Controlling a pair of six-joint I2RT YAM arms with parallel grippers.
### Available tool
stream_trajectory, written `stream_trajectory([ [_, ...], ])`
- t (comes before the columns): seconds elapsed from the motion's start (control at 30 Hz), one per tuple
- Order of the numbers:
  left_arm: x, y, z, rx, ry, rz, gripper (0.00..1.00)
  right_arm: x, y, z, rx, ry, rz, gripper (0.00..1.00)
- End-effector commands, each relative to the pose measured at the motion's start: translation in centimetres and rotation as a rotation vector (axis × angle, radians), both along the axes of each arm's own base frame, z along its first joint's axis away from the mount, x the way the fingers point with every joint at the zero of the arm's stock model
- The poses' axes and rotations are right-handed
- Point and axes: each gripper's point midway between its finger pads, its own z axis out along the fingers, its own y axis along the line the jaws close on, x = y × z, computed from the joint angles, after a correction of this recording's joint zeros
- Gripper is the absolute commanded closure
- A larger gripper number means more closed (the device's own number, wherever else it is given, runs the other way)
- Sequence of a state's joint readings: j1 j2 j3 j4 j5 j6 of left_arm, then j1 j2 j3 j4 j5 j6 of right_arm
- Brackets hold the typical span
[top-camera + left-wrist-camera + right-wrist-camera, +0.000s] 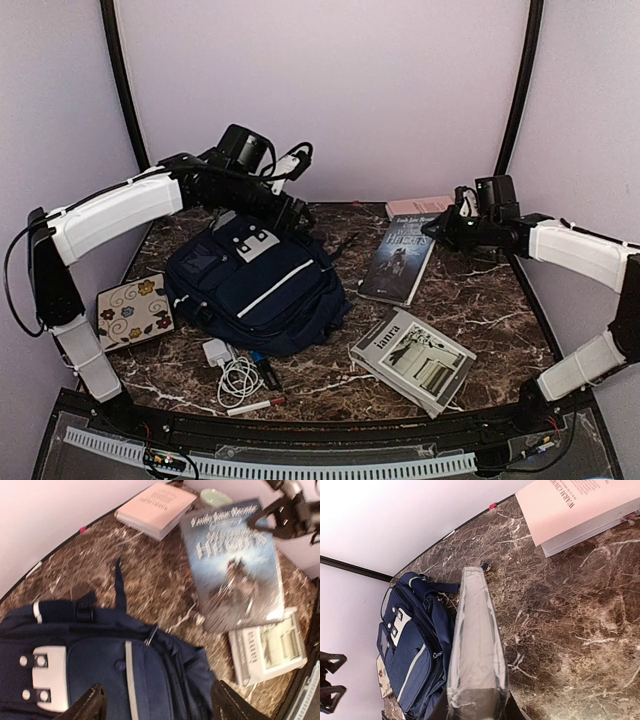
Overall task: Pack the student bag
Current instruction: Pick up the book from the center of the board.
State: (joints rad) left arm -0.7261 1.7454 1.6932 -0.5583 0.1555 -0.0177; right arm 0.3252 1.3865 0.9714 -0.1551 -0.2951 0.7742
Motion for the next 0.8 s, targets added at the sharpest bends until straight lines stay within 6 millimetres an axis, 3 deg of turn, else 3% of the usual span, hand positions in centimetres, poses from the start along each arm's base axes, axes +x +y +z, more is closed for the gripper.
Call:
stream_trajectory([
  [0.0,-5.6,5.3,-9.5,0.397,0.099,-0.022,0.25,-0.6,-1.1,5.0,-0.007,-0.142,-0.024,1.00],
  [0.07,-8.2,5.3,-11.4,0.529,0.037,-0.113,0.24,-1.3,-1.3,5.8,-0.008,-0.158,-0.022,1.00],
  [0.17,-10.3,6.1,-14.5,0.700,-0.003,-0.207,0.22,-2.1,-1.5,6.4,-0.006,-0.170,-0.018,1.00],
  [0.3,-9.6,8.8,-17.0,0.881,-0.026,-0.180,0.23,-2.8,-1.7,6.4,-0.016,-0.167,-0.008,1.00],
  [0.47,-9.5,9.2,-18.0,0.936,-0.028,-0.206,0.33,-3.2,-1.8,6.5,-0.024,-0.175,-0.005,1.00],
  [0.6,-9.9,8.9,-17.2,0.901,-0.020,-0.220,0.48,-3.2,-1.8,6.3,-0.022,-0.174,0.000,1.00],
  [0.67,-11.1,7.3,-15.9,0.785,0.004,-0.281,0.46,-3.3,-1.7,6.0,-0.024,-0.166,0.005,1.00],
  [0.77,-13.2,4.3,-11.8,0.538,-0.004,-0.377,0.35,-3.3,-1.6,5.8,-0.025,-0.163,0.011,1.00],
])
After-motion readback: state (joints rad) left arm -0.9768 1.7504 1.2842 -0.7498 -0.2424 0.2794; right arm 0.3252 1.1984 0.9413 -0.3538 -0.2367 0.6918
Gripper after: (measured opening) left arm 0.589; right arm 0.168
